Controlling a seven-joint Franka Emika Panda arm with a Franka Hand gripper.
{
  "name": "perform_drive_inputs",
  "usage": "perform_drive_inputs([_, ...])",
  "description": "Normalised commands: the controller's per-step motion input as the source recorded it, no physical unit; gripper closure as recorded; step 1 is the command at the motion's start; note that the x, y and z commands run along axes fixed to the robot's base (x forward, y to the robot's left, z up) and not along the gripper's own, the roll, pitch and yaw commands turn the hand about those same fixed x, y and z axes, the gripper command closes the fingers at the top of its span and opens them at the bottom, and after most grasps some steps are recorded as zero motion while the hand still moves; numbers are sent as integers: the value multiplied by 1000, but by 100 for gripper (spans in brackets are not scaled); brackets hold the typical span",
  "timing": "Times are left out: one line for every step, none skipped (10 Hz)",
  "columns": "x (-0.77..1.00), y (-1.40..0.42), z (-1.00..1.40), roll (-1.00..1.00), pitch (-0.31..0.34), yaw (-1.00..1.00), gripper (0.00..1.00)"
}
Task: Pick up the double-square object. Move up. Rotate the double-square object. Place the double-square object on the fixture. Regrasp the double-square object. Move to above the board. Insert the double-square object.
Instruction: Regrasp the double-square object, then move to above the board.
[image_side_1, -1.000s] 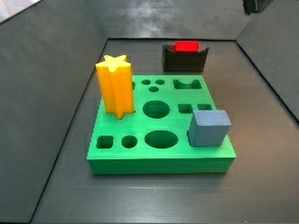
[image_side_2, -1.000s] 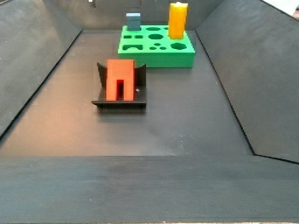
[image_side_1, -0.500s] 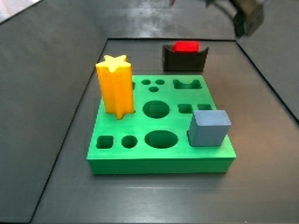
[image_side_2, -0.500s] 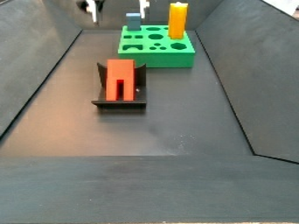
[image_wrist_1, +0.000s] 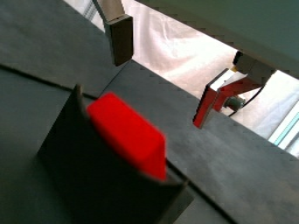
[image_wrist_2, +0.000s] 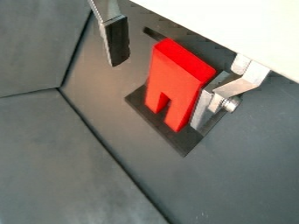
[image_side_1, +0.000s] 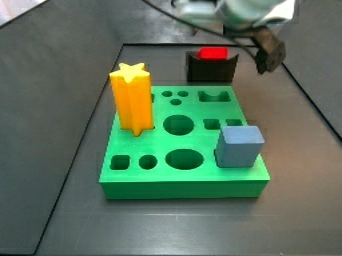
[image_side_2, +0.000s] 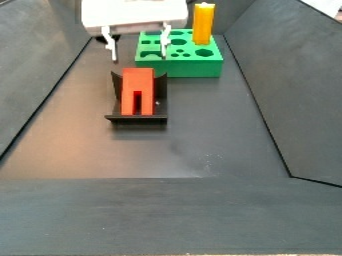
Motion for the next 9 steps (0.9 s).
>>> perform_drive_inputs([107, 34, -993, 63, -56, 16, 0])
perform_drive_inputs([96, 25, -840, 62, -54, 6, 0])
perform_drive_inputs([86, 19, -740, 63, -50, 1, 0])
perform_drive_inputs([73, 11, -494, 64, -52, -2, 0])
perform_drive_inputs([63, 9, -354, 58, -46, -5, 0])
perform_drive_inputs([61, 8, -207, 57, -36, -5, 0])
perform_drive_inputs([0, 0, -500, 0, 0, 0, 100])
perform_drive_inputs([339, -27, 1000, -114, 586, -21, 100])
perform_drive_inputs([338, -26, 1000, -113, 587, -4, 100])
